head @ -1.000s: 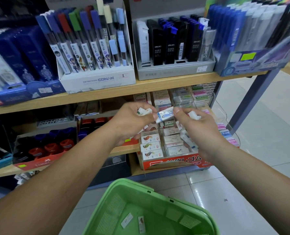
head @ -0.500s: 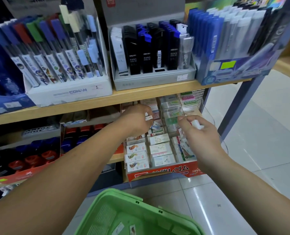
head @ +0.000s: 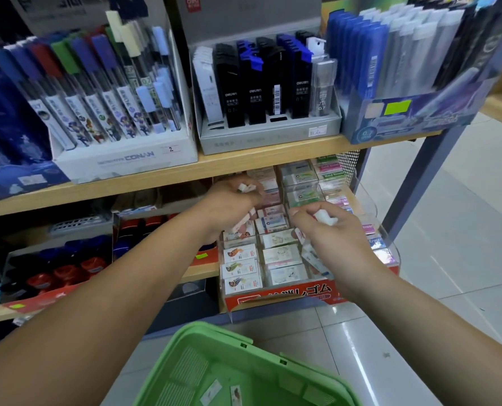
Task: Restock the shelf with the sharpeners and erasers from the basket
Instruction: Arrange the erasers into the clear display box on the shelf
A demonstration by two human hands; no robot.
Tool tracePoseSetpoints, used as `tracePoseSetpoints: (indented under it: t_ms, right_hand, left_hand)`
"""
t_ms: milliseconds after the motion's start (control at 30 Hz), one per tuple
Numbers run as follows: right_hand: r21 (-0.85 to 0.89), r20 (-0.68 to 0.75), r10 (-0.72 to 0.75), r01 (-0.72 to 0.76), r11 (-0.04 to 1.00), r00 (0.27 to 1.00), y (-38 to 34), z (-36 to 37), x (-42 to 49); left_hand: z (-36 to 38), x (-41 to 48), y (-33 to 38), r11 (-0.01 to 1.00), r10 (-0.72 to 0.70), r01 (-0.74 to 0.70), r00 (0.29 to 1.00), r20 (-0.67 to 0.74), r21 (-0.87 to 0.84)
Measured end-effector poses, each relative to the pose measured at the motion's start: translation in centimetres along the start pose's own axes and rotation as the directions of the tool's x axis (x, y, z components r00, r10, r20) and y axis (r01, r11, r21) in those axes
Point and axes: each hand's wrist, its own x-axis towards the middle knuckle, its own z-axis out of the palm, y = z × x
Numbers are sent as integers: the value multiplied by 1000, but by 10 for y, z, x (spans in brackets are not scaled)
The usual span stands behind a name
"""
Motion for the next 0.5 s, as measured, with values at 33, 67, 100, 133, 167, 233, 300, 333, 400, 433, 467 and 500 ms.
tracePoseSetpoints:
  t_ms: [33,67,100,133,167,233,300,333,400,433,467,500]
  right_hand:
    - [-13,3,1,-1,1000,1000,0,2,0]
    - [-33,1,-3,3,999,1000,1,3,0]
    - [-46,0,-4,4,999,1000,1,4,0]
    - [-51,1,-6,6,999,1000,1,5,0]
    - [-57,4,-11,11,998,1000,1,5,0]
    - [-94,30,-35,37,995,999,1,7,-1]
    - [-122,62,-46,54,991,997,1,10,-2]
    - [-127,73,-41,50,991,997,1,12,-2]
    - [-126,75,-26,36,991,997,2,14,-1]
    - [-126,70,-21,30,992,997,2,14,-1]
    - [-125,69,-15,24,992,998,4,14,0]
    - [-122,73,-4,13,992,997,4,15,0]
  left_hand:
    - [-2,-1,-1,999,-13,13,1000,-4,-36]
    - [-3,-3,-2,999,-19,18,1000,-9,-48]
    - [-3,-4,-2,998,-21,21,1000,-10,-58]
    - [-3,-6,-2,996,-26,26,1000,1,-89]
    - [-1,-8,0,987,-36,41,999,33,-158]
    - [2,-14,3,935,-57,96,991,123,-340]
    - [6,-20,5,881,-45,128,981,190,-455]
    - [8,-22,5,860,-35,138,976,213,-491]
    - [11,-24,2,831,-26,150,972,233,-536]
    - [12,-26,1,823,-26,148,974,224,-548]
    - [14,-28,1,815,-29,142,978,204,-562]
    - [16,-30,0,801,-30,132,983,182,-584]
